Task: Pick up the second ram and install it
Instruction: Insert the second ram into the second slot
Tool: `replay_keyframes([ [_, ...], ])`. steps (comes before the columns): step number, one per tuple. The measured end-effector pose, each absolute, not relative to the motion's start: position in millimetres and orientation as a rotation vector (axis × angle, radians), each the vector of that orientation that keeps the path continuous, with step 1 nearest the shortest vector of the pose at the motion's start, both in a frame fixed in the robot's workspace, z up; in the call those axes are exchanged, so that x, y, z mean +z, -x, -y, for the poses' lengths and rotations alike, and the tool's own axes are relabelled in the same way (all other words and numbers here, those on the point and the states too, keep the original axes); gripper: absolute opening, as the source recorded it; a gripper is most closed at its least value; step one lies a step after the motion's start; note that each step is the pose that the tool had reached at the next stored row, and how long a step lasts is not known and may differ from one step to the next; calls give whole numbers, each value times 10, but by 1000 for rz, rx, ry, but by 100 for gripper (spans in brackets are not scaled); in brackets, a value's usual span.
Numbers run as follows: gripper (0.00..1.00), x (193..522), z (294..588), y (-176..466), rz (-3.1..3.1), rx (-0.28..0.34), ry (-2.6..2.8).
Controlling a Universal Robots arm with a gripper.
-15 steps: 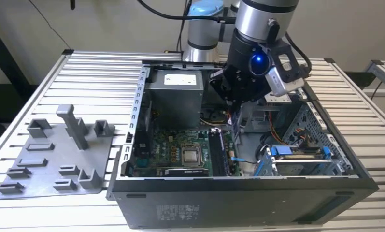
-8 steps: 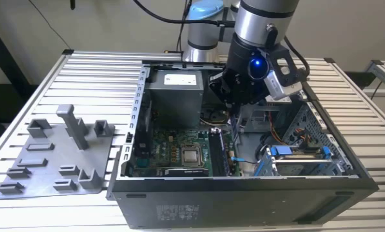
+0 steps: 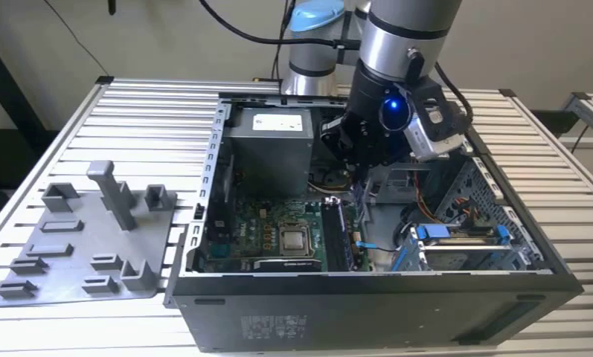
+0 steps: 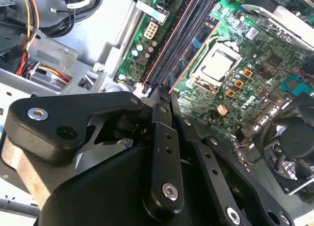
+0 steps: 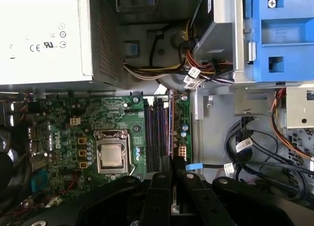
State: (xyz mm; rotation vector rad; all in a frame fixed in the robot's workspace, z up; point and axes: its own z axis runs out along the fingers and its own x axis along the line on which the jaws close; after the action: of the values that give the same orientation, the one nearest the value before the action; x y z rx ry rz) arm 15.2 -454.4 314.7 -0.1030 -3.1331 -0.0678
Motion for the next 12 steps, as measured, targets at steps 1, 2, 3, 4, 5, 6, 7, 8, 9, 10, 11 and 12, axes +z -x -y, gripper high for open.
replay_keyframes([
  [1,14,3130,4544,-152,3133,-68,103],
  [2,14,3114,4544,-152,3133,-67,103],
  [3,14,3096,4544,-152,3133,-67,103],
  [4,14,3079,4544,-153,3133,-66,103],
  [5,14,3067,4544,-153,3133,-65,103],
  [6,14,3057,4544,-153,3133,-64,103],
  [7,14,3047,4544,-151,3133,-64,99],
  [8,14,3034,4544,-150,3133,-64,91],
  [9,14,3019,4544,-148,3133,-64,80],
  [10,14,3004,4544,-146,3133,-64,72],
  [11,14,2991,4544,-141,3133,-64,66],
  [12,14,2987,4544,-134,3133,-63,63],
])
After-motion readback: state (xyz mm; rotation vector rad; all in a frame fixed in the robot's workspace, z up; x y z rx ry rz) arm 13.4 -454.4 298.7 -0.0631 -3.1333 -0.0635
